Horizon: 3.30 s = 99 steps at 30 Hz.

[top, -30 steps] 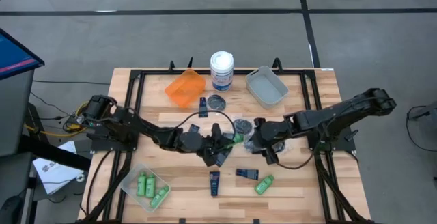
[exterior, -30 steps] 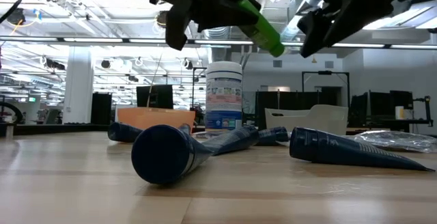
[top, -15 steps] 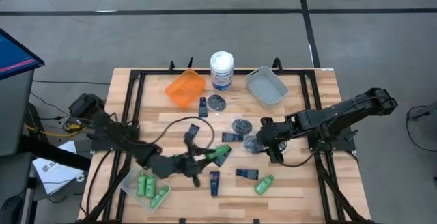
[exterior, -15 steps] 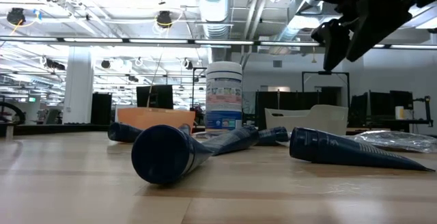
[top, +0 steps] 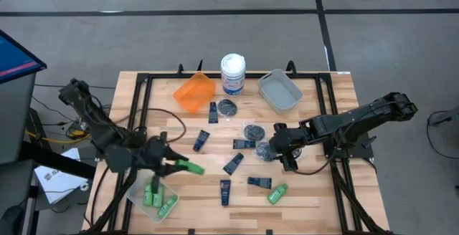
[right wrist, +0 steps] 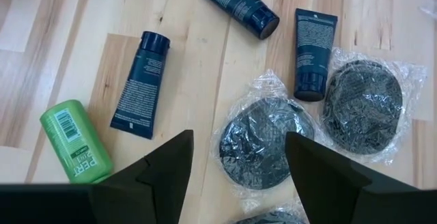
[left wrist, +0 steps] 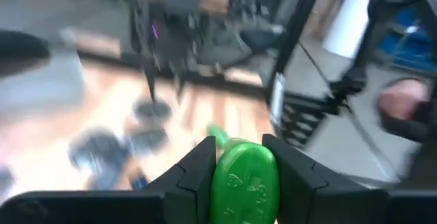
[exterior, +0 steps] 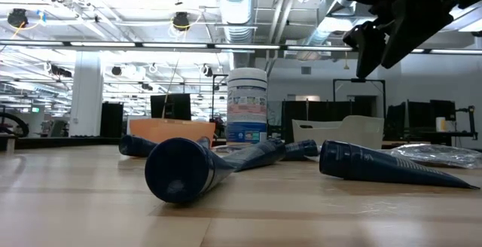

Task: Pick & Place Travel size toiletries
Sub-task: Put the shampoo into the white bin

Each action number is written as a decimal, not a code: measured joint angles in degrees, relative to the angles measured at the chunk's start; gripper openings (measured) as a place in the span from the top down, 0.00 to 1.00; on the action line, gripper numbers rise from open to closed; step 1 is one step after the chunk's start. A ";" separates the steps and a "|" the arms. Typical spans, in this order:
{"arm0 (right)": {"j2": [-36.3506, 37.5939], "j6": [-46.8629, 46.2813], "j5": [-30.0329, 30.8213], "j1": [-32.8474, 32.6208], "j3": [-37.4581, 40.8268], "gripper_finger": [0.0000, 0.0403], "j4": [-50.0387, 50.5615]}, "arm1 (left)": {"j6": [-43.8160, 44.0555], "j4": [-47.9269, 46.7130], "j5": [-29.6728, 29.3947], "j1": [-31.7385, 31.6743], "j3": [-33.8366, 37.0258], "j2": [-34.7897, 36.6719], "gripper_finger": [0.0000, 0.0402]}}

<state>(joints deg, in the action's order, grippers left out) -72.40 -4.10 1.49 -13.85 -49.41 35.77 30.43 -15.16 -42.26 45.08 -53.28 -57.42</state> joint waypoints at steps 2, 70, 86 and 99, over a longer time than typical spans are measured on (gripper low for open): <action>0.00 0.00 0.00 0.00 0.00 0.45 -0.01 | 8.46 -7.16 3.22 0.05 0.00 2.05 0.75; -0.02 0.71 0.01 0.01 0.00 0.42 -0.46 | 59.51 -15.79 46.43 1.08 13.90 -3.07 0.43; -0.03 -5.80 0.46 -13.69 0.59 0.42 0.77 | 2.06 14.56 4.04 -4.05 13.86 -3.07 0.40; -0.05 -12.46 4.57 -22.05 10.71 0.42 -11.14 | -5.06 14.95 -0.38 -7.96 13.86 -3.07 0.27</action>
<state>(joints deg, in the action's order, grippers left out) -72.45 -16.56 6.07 -35.90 -38.70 24.62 25.37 -0.21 -42.63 37.12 -39.42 -60.49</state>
